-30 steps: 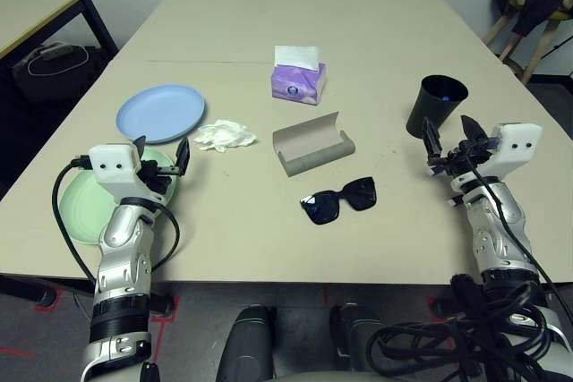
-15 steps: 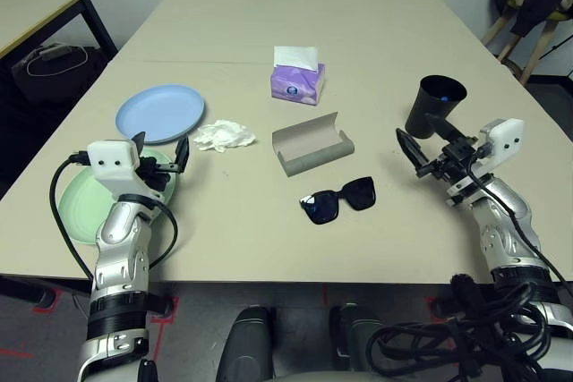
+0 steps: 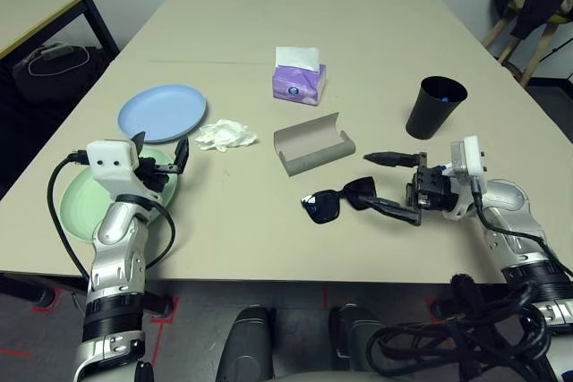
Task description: Organize and tidy the items on the table.
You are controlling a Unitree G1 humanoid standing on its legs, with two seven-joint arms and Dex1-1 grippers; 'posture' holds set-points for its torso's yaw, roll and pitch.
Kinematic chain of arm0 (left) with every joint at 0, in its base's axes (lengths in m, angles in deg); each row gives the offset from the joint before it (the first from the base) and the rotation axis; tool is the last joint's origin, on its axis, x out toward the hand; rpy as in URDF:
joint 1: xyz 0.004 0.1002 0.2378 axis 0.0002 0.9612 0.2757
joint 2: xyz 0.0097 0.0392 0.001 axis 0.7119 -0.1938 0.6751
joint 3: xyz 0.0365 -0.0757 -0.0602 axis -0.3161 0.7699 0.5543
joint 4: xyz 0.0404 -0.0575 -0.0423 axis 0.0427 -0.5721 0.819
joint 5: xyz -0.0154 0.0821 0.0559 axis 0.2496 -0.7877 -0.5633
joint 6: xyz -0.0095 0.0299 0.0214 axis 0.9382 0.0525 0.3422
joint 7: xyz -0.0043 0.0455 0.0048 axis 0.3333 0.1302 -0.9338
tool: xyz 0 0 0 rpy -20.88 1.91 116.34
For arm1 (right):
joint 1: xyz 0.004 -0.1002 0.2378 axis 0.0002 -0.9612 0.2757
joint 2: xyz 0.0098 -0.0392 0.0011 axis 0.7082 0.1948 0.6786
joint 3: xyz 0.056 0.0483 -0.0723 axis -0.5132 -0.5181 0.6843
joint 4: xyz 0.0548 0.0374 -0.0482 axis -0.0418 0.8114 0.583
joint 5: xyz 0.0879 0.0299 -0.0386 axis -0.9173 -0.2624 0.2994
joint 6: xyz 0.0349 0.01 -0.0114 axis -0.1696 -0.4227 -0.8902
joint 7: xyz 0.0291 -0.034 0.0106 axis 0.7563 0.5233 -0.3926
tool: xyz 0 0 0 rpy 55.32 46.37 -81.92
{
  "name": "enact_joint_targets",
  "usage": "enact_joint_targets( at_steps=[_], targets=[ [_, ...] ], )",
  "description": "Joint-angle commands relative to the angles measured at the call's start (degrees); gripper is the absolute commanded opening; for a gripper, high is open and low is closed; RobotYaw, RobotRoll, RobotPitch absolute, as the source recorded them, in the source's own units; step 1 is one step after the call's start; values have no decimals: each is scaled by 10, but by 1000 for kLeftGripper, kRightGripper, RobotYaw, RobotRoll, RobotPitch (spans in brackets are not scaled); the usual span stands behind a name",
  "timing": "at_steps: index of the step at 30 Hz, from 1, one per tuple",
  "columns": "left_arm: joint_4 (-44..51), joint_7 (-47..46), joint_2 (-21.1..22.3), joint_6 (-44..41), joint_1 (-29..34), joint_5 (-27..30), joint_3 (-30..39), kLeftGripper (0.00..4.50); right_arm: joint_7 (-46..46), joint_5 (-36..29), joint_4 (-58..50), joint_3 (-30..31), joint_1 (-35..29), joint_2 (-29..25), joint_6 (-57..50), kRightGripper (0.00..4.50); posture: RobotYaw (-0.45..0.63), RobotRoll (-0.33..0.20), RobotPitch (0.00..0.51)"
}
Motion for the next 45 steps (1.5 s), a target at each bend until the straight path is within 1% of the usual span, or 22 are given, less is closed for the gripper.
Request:
enact_joint_targets(
  at_steps=[1, 5, 8, 11, 12, 13, 15, 20, 24, 29, 36, 39, 45],
  targets=[
    [17, 7, 9, -10, 6, 2, -5, 4500, -38, -2, -10, 14, 3, -13, 8, 4472, 131, 0, 52],
    [31, 20, 14, -37, 8, 14, -6, 4500, -47, 4, 3, 18, 17, -10, 15, 4472, 137, 0, 52],
    [62, 50, 27, -108, 19, 49, -9, 4500, -41, 4, 14, 15, 23, -1, 22, 4472, 145, 0, 50],
    [88, 56, 46, -166, 23, 65, -1, 3853, -33, 4, 21, 12, 26, 8, 27, 4500, 149, 0, 48],
    [93, 55, 56, -187, 21, 69, 5, 4005, -29, 3, 21, 12, 25, 11, 26, 4500, 150, 0, 48],
    [98, 53, 66, -209, 19, 74, 11, 4021, -26, 2, 21, 11, 24, 13, 25, 4500, 151, 0, 48],
    [104, 53, 86, -240, 18, 79, 18, 4484, -23, 4, 20, 12, 22, 16, 26, 4500, 152, 0, 47],
    [97, 32, 137, -358, 2, 109, 63, 4484, -14, 7, 17, 12, 19, 19, 27, 4500, 156, 0, 46],
    [52, 21, 182, -414, -11, 112, 100, 4484, -5, 7, 10, 14, 16, 19, 23, 4500, 156, 0, 47],
    [-36, 40, 256, -431, -5, 89, 117, 4484, 3, 7, 2, 17, 12, 19, 20, 4500, 156, 0, 48],
    [-143, 67, 315, -434, -16, 75, 118, 4484, 8, 7, -2, 18, 11, 21, 19, 4500, 158, 0, 49],
    [-150, 82, 320, -443, -13, 75, 109, 4484, 9, 8, -2, 18, 11, 21, 20, 4500, 158, 0, 49],
    [-136, 90, 308, -460, 3, 77, 107, 4484, 11, 10, -1, 18, 12, 23, 24, 4500, 151, 0, 47]
  ],
)
